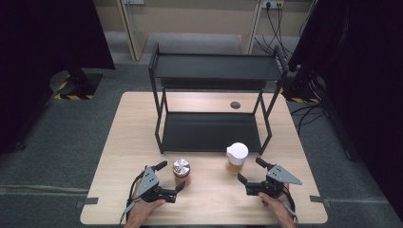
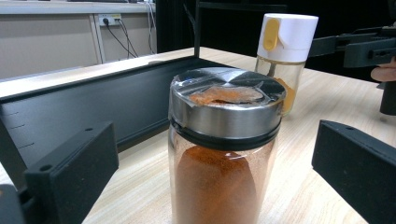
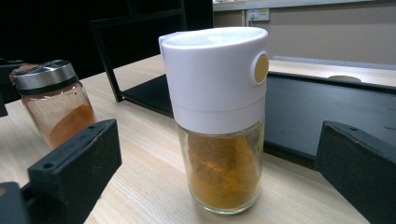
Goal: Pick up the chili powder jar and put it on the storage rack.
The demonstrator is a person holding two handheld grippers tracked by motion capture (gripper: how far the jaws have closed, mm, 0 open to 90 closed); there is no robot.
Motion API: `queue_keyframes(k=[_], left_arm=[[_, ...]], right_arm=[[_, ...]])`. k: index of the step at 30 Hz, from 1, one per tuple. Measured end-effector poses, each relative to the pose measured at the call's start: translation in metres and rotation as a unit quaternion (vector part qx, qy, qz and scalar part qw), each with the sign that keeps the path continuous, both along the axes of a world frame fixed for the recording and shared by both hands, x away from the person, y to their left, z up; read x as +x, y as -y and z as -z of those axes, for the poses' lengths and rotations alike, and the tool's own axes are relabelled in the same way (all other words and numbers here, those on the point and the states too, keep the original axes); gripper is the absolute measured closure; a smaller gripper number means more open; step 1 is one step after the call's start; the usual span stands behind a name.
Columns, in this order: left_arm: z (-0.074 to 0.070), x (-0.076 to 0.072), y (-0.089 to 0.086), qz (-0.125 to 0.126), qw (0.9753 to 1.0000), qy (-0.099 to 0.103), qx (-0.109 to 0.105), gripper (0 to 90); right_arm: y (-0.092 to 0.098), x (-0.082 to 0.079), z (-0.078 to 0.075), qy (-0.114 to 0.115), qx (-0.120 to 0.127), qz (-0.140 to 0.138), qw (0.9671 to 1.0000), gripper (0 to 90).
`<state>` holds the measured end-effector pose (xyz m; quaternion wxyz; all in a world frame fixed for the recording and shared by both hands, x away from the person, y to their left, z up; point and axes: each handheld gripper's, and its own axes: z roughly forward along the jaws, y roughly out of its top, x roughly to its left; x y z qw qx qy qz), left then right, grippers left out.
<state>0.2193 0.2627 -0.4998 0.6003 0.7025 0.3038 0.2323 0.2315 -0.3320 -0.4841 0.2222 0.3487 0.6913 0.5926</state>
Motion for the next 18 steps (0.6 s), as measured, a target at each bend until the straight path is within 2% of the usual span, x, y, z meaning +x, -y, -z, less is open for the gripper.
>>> queue_keyframes(k=[9, 11, 18], left_arm=[[-0.002, 0.004, 0.005, -0.003, 0.9999, -0.005, 0.011, 0.2], [-0.005, 0.005, 0.008, 0.002, 0.9998, -0.005, 0.021, 0.2], [-0.007, 0.007, 0.014, 0.004, 0.9996, -0.01, 0.027, 0.3]], right_arm=[[0.0, 0.001, 0.0, 0.0, 0.003, -0.002, 1.0, 0.8], [0.0, 0.0, 0.0, 0.0, 0.003, -0.002, 1.0, 0.8], [0.0, 0.001, 0.0, 0.0, 0.004, -0.002, 1.0, 0.8]])
